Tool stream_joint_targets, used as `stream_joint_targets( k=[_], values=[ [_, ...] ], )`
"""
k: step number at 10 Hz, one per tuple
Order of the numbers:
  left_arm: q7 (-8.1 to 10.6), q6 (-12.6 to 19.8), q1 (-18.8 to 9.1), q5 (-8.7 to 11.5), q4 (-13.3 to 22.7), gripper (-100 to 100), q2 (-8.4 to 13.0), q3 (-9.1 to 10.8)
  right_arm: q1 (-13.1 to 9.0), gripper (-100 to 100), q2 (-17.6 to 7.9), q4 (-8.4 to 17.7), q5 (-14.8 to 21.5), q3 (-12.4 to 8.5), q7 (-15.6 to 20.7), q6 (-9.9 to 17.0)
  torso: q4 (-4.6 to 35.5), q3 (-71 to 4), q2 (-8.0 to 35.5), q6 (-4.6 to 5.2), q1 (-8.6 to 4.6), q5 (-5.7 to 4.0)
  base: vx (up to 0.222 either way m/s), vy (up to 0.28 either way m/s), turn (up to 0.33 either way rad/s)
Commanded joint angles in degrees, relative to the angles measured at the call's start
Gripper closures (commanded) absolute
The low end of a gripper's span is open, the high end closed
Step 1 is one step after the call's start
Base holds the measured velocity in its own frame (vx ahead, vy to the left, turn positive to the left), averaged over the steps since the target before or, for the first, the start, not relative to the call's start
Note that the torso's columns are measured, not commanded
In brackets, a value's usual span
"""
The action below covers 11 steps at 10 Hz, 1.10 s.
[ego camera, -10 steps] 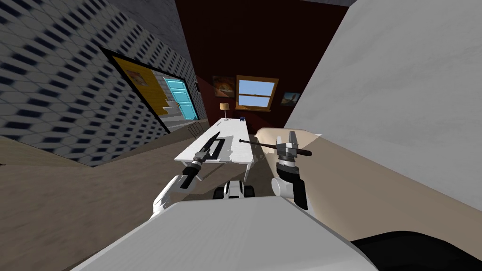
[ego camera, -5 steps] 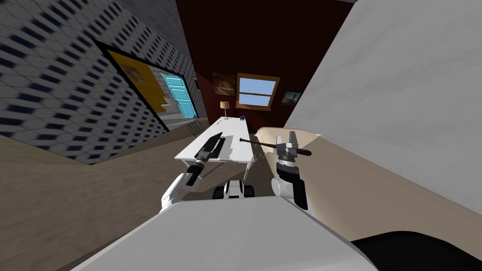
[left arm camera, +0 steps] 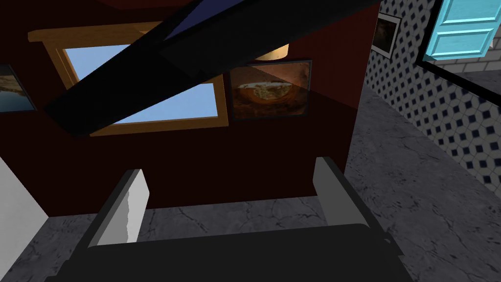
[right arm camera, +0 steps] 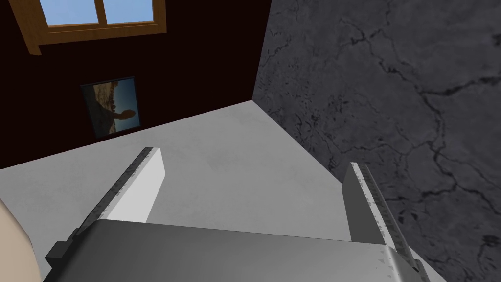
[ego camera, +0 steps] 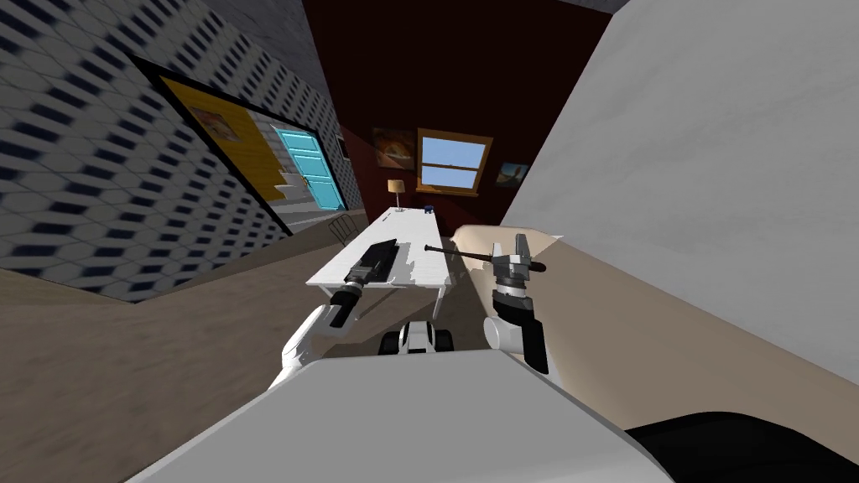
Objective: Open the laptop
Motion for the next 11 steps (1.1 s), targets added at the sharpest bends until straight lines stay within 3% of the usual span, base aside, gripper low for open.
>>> stream_joint_targets(
  k=[1,5,7,8,11],
  values=[
    [0.9,2.8,-0.1,0.0,-1.6,-100,1.2,-0.65,0.0,0,0.0,0.0,0.0,0.0,0.0,0.0,0.0,0.0,-0.1,0.02,0.01,0.0,-0.016,0.008,-0.055],
    [3.75,10.1,-0.2,0.1,-6.7,-100,5.1,-2.55,0.0,0,0.0,0.0,0.0,0.0,0.0,0.0,0.0,0.0,0.0,0.02,0.01,0.0,-0.034,0.013,-0.11],
    [3.6,9.9,-0.3,0.1,-6.3,-100,4.8,-2.41,0.0,0,0.0,0.0,0.0,0.0,0.0,0.0,0.0,0.0,0.0,0.0,-0.01,0.0,-0.018,0.006,-0.013],
    [3.67,10.1,-0.3,0.1,-6.3,0,4.8,-2.42,0.0,0,0.0,0.0,0.0,0.0,0.0,0.0,0.0,-0.1,-0.1,0.01,-0.02,-0.01,0.0,0.0,0.0],
    [3.66,10.1,-0.3,0.1,-6.3,0,4.8,-2.42,0.0,0,0.0,0.0,0.0,0.0,0.0,0.0,0.0,0.0,0.0,0.02,0.0,0.0,0.0,0.0,0.0]
  ],
)
